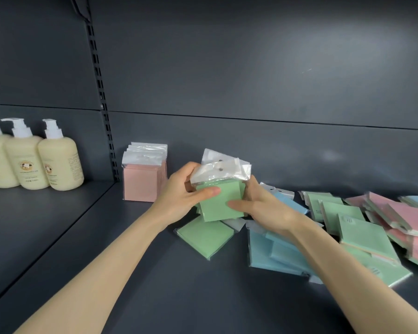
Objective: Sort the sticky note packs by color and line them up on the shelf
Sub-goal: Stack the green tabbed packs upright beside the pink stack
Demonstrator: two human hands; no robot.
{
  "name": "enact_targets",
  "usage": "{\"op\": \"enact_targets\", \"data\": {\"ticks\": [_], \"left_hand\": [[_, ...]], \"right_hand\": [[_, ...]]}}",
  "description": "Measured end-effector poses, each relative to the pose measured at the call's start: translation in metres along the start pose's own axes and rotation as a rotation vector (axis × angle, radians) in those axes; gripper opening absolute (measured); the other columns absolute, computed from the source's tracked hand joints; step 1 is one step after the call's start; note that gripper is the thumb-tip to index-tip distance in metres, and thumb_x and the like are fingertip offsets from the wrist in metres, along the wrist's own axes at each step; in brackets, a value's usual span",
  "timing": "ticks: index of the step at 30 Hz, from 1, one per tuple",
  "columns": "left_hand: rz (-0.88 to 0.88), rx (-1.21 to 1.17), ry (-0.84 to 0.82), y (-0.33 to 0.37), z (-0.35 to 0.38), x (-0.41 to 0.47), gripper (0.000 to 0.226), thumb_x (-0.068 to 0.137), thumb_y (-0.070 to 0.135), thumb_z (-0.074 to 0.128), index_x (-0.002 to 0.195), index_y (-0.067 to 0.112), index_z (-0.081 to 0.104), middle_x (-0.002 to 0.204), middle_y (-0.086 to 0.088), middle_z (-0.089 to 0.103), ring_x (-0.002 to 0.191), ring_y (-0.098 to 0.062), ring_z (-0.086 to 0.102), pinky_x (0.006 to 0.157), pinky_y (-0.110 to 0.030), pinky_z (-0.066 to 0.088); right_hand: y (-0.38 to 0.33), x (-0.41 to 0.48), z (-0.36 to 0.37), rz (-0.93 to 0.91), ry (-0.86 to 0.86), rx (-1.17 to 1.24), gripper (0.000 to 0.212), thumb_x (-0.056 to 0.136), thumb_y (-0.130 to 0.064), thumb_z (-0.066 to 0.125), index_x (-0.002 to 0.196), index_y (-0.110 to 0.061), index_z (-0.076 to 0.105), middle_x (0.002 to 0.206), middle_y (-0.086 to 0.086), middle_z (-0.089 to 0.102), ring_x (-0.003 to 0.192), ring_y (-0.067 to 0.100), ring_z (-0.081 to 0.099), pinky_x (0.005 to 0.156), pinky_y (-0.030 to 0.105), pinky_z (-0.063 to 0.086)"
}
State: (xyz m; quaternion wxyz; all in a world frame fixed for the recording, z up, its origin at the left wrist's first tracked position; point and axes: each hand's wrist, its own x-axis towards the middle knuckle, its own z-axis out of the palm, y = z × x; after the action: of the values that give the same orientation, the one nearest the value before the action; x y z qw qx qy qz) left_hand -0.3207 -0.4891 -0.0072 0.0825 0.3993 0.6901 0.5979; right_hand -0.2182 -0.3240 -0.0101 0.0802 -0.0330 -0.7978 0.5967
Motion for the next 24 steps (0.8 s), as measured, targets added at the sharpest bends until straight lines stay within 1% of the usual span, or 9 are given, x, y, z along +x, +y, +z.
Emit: {"op": "enact_targets", "data": {"ticks": [4,7,10,12,15,17,19,22,24], "left_hand": [[-0.073,0.025,-0.079,-0.004,0.000,-0.001,0.052,0.076,0.023,0.078,0.119,0.024,0.049,0.110,0.016,0.065,0.099,0.004,0.062,0.084,-0.016,0.051],[-0.160,0.018,-0.214,-0.005,-0.006,0.000,0.050,0.079,0.018,0.075,0.121,0.029,0.050,0.110,0.021,0.066,0.103,0.003,0.062,0.092,-0.021,0.049],[-0.265,0.091,-0.385,-0.007,-0.011,0.000,0.053,0.085,0.010,0.067,0.130,0.026,0.045,0.119,0.016,0.063,0.109,0.000,0.060,0.097,-0.023,0.047],[-0.304,0.140,-0.418,-0.009,-0.014,0.000,0.052,0.087,0.010,0.064,0.133,0.024,0.044,0.122,0.014,0.061,0.112,-0.001,0.058,0.098,-0.023,0.045],[-0.283,0.163,-0.381,-0.008,-0.018,0.001,0.047,0.085,0.010,0.066,0.129,0.021,0.050,0.120,0.009,0.064,0.111,-0.007,0.060,0.100,-0.029,0.045],[-0.237,0.132,-0.303,-0.007,-0.019,0.004,0.047,0.082,0.007,0.069,0.125,0.021,0.053,0.118,0.004,0.065,0.109,-0.012,0.062,0.100,-0.033,0.047],[-0.192,0.087,-0.199,-0.004,-0.017,0.009,0.047,0.079,0.007,0.072,0.121,0.021,0.054,0.114,0.000,0.066,0.105,-0.018,0.064,0.097,-0.039,0.049],[-0.123,0.111,-0.113,-0.003,-0.012,0.023,0.042,0.076,0.011,0.075,0.114,0.019,0.057,0.105,0.000,0.068,0.098,-0.023,0.066,0.092,-0.046,0.051],[-0.091,0.180,-0.099,-0.006,-0.007,0.033,0.042,0.076,0.016,0.075,0.114,0.020,0.056,0.105,0.003,0.067,0.097,-0.022,0.066,0.090,-0.045,0.052]], "right_hand": [[0.000,0.001,0.007,0.061,-0.001,-0.125,0.052,0.090,-0.008,0.059,0.131,-0.014,0.028,0.126,-0.001,0.054,0.111,0.003,0.055,0.090,0.024,0.050],[0.001,0.002,0.007,0.090,-0.001,-0.159,0.051,0.090,-0.009,0.060,0.129,-0.013,0.027,0.125,0.001,0.055,0.109,0.006,0.056,0.093,0.032,0.051],[0.003,0.005,0.007,0.098,-0.003,-0.199,0.050,0.091,-0.009,0.058,0.130,-0.011,0.026,0.123,0.000,0.055,0.113,0.010,0.055,0.096,0.034,0.049],[0.003,0.005,0.007,0.092,-0.015,-0.225,0.053,0.090,-0.010,0.058,0.133,-0.012,0.026,0.124,0.000,0.055,0.116,0.013,0.055,0.100,0.037,0.047],[-0.001,0.004,0.009,0.040,-0.002,-0.204,0.050,0.088,-0.005,0.060,0.131,-0.018,0.037,0.124,0.002,0.059,0.116,0.017,0.057,0.100,0.039,0.047],[-0.009,0.002,0.005,0.006,0.062,-0.216,0.042,0.086,-0.002,0.063,0.119,-0.022,0.049,0.117,0.001,0.064,0.109,0.018,0.061,0.095,0.034,0.050],[-0.017,0.003,-0.003,-0.017,0.129,-0.216,0.041,0.082,-0.003,0.068,0.117,-0.019,0.055,0.112,0.000,0.067,0.105,0.018,0.064,0.092,0.033,0.052],[-0.029,0.012,-0.015,-0.036,0.185,-0.229,0.048,0.077,0.000,0.073,0.119,-0.019,0.056,0.106,-0.004,0.070,0.098,0.014,0.067,0.086,0.025,0.055],[-0.029,0.022,-0.021,-0.039,0.219,-0.262,0.054,0.074,0.004,0.074,0.116,-0.023,0.055,0.105,-0.004,0.070,0.097,0.015,0.068,0.086,0.029,0.055]]}}
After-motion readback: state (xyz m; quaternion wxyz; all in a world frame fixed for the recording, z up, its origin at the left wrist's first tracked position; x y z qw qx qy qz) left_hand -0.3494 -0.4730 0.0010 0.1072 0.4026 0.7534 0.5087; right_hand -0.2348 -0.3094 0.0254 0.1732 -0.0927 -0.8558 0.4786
